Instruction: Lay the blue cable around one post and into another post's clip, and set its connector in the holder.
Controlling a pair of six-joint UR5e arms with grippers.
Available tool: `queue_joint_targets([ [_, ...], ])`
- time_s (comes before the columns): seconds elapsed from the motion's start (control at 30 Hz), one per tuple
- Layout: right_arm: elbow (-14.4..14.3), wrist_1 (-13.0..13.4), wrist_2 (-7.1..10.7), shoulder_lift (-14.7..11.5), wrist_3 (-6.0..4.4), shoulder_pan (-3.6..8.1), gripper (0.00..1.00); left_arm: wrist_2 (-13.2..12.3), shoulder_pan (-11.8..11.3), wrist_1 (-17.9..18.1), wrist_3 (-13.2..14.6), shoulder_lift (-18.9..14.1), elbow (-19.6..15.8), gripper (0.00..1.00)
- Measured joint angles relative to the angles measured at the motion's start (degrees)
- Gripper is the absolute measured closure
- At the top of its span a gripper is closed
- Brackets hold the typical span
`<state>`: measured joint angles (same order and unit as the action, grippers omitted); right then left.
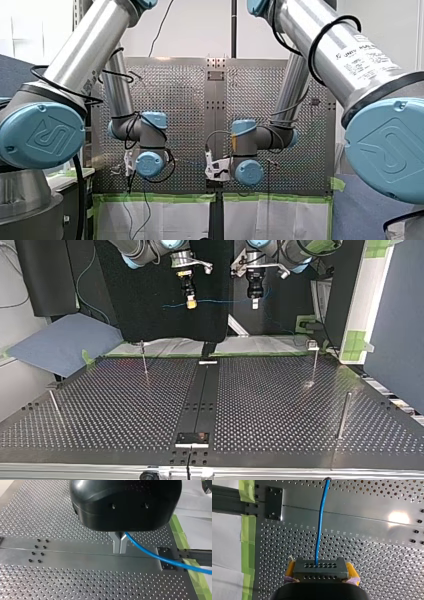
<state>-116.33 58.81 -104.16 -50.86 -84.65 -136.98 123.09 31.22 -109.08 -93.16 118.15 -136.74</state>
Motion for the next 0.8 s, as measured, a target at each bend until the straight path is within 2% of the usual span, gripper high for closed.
queue_joint_targets([
  [0.1,0.16,-0.17,-0.16,-0.15,-0.17,-0.17,1.00,0.47,0.47,-0.49,-0.14,-0.47,-0.47,1.00],
  [0.2,1.06,-1.06,-1.08,-1.06,-1.07,-1.07,1.00,1.55,1.54,-1.53,-0.33,-1.54,-1.53,1.00],
  [0.33,2.87,-2.87,-2.72,-2.87,-2.88,-2.87,1.00,3.04,2.55,-3.14,-0.90,-3.15,-2.58,1.00],
  [0.5,4.35,-5.24,-2.51,-5.25,-5.26,-4.77,1.00,3.92,2.32,-5.54,-1.59,-5.55,-2.73,1.00],
  [0.63,4.83,-7.48,-2.25,-7.47,-7.44,-5.14,1.00,4.84,1.74,-7.59,-1.76,-7.59,-2.57,1.00],
  [0.8,5.47,-9.04,-2.20,-9.81,-9.31,-4.95,1.00,6.05,0.94,-10.11,-1.88,-10.10,-1.77,1.00],
])
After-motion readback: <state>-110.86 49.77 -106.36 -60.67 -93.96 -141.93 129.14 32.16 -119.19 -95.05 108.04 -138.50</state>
